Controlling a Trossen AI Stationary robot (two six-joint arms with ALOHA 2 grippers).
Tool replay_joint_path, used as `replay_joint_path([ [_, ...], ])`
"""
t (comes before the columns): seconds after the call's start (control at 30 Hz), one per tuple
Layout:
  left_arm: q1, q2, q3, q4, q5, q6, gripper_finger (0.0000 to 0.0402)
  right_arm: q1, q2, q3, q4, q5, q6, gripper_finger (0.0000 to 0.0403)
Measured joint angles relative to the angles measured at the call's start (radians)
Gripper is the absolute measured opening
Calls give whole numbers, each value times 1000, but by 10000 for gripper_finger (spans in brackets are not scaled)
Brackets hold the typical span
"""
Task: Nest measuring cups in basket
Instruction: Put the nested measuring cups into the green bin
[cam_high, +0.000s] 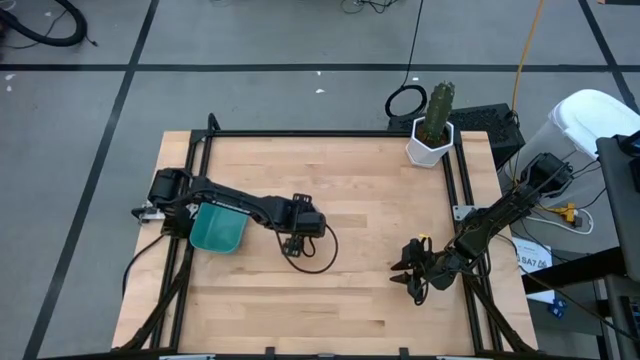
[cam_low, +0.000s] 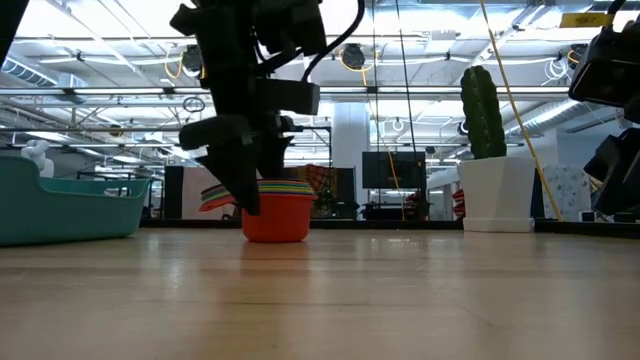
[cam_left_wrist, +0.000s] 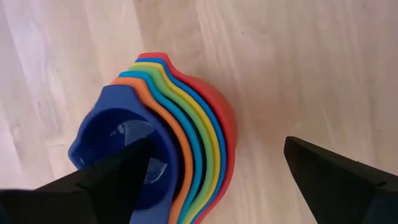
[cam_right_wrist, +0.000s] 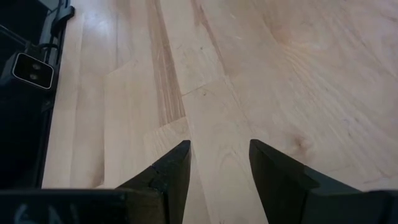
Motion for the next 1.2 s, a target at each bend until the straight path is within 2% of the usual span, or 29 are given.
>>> replay_joint_path([
  [0.3,2,-1,-31,61,-24,6,362,0,0,0,1,0,12,155],
  [0.6,8,-1,-38,118,-20,-9,243,0,0,0,8,-1,12,155],
  [0.77,8,1,-39,152,2,-4,195,0,0,0,8,-1,20,155],
  [1.2,17,2,-39,148,20,6,158,0,0,0,8,-2,34,155],
])
